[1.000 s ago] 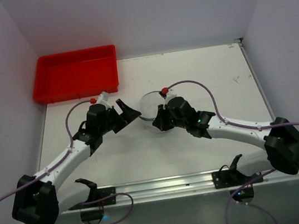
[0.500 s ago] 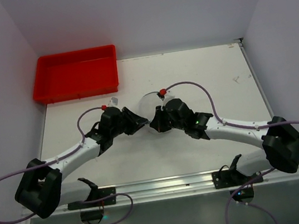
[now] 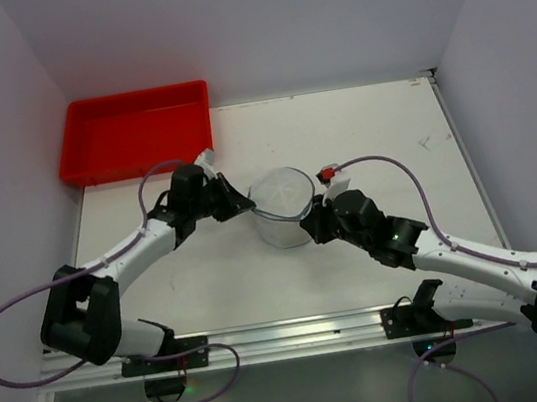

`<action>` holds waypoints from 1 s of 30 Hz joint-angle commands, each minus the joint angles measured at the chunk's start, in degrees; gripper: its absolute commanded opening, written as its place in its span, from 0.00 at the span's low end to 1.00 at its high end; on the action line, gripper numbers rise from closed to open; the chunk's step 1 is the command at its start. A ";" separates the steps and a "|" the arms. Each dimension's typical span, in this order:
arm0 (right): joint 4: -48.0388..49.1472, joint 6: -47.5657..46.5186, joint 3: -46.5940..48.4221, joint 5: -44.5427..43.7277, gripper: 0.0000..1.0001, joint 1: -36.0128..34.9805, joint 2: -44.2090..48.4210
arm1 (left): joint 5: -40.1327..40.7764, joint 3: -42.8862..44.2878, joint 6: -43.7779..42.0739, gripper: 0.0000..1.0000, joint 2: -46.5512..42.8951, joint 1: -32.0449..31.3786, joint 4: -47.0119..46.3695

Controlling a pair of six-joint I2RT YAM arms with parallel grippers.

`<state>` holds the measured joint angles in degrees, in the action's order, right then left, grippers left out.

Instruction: Unzip the laundry bag and remove the bra

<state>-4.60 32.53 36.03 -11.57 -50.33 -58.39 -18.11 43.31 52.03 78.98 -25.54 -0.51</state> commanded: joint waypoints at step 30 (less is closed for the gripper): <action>11.55 5.87 10.38 6.22 0.00 -1.62 -17.64 | 8.52 -2.09 12.04 0.69 -7.89 -6.54 -3.09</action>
<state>5.19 37.58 45.01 -4.54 -51.55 -76.99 -12.71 38.79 61.73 69.58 -31.90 1.04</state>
